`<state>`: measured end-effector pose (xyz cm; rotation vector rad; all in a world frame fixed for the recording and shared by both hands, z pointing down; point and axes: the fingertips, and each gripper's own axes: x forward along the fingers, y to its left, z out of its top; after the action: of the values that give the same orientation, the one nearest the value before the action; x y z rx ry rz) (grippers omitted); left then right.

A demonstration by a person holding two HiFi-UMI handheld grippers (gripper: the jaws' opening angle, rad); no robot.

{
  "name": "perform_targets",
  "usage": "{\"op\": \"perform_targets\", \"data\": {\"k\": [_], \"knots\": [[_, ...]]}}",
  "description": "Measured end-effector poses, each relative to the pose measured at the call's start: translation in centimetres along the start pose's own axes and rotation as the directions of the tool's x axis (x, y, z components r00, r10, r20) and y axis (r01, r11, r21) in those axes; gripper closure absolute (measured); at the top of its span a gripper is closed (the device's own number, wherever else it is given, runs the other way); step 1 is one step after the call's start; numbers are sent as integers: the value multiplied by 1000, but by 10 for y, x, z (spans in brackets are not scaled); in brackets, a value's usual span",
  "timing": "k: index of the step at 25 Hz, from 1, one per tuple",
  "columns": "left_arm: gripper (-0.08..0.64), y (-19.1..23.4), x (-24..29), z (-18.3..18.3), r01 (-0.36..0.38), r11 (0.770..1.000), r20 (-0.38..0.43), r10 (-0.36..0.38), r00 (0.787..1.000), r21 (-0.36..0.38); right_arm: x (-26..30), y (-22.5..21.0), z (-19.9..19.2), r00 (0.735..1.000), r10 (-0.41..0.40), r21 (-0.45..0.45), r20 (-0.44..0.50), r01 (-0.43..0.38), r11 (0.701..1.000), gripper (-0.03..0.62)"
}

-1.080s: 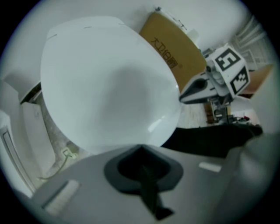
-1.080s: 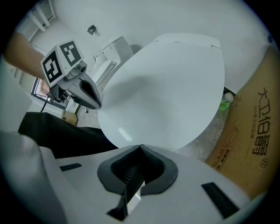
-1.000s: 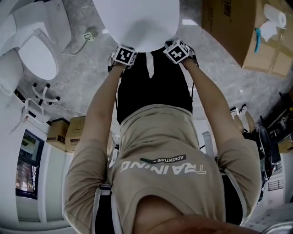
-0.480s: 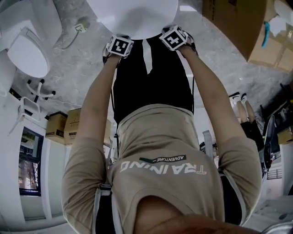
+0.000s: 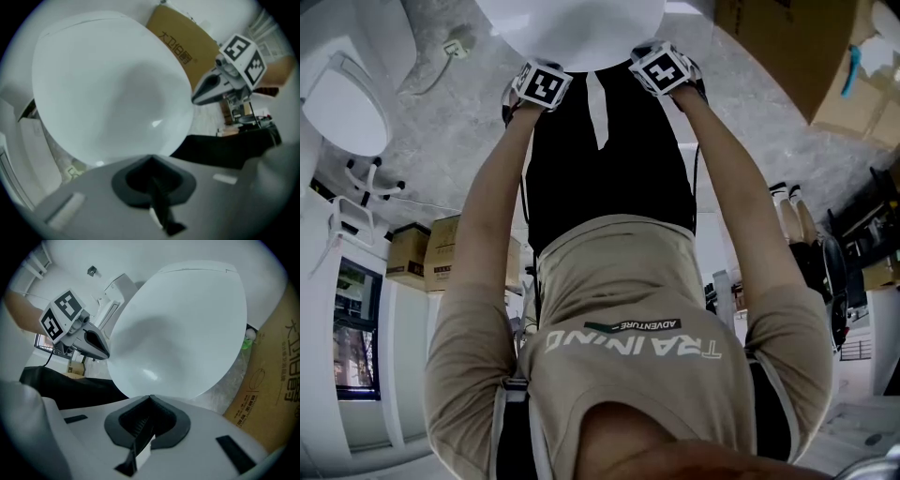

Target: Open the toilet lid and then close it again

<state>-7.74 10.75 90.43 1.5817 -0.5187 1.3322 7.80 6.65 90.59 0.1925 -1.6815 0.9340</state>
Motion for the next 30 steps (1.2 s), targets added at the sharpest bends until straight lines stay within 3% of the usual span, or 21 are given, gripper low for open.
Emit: {"op": "perform_targets", "data": {"k": [6, 10, 15, 19, 23, 26, 30], "knots": [[557, 0, -1, 1, 1, 1000, 42, -1, 999, -11, 0, 1, -3, 1000, -20, 9, 10, 20, 1000, 578], [557, 5, -2, -6, -4, 999, 22, 5, 1000, -35, 0, 1, -2, 1000, -14, 42, -12, 14, 999, 578], [557, 2, -7, 1, -11, 1000, 41, 11, 999, 3, -12, -4, 17, 998, -17, 13, 65, 16, 1000, 578], [557, -9, -22, 1, -6, 999, 45, 8, 999, -43, -28, 2, 13, 997, -20, 16, 72, 19, 1000, 578], [557, -13, -46, 10, -27, 999, 86, 29, 996, -18, -46, 16, 16, 996, -27, -10, 90, 28, 1000, 578], [557, -38, -65, 9, 8, 1000, 111, -5, 994, -20, -69, 31, 4, 996, -34, -29, 83, 37, 999, 578], [557, -43, -100, 35, -22, 1000, 211, 19, 977, 11, -92, 46, 3, 995, 2, -13, 95, -1, 1000, 578]]}}
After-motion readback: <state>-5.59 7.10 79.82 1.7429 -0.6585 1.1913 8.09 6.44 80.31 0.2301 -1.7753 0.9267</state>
